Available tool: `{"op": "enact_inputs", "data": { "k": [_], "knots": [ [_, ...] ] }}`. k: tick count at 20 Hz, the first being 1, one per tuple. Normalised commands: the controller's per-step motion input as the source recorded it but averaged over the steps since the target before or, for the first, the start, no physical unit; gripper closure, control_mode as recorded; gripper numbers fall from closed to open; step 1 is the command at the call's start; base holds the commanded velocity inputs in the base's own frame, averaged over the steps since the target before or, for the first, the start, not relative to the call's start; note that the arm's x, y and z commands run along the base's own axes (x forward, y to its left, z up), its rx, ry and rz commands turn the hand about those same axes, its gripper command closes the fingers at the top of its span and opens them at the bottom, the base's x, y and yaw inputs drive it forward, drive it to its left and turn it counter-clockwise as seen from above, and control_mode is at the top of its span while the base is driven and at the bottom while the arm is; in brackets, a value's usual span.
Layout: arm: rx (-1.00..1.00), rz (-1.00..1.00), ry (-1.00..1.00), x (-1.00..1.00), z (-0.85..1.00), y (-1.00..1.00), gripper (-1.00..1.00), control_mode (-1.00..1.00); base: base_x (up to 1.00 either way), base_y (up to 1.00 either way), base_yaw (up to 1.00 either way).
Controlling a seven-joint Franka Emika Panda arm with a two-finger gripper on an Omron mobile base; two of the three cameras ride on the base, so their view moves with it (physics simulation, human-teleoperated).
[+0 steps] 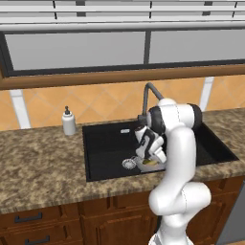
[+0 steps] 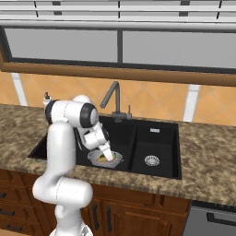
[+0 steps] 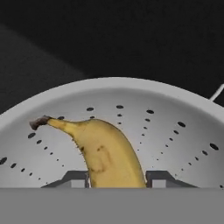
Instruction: Put the colander in the sink, put the banana, mango in the colander, and turn on the sink faucet and pour water over the colander.
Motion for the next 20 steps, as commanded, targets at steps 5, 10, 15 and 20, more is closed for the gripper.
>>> {"op": "enact_inputs", "data": {
  "k": [5,10,15,20],
  "knots": [
    [0.0,0.0,-0.36,-0.61,0.19,0.0,-1.0,-1.0,0.0,0.0,0.0],
    [0.0,0.0,-0.29,-0.53,0.49,0.0,-1.0,-1.0,0.0,0.0,0.0],
    [0.0,0.11,-0.04,-0.21,0.98,0.0,-1.0,-1.0,0.0,0.0,0.0],
    [0.0,0.14,0.24,0.0,1.0,0.02,-1.0,-1.0,0.0,0.0,0.0]
  ]
}}
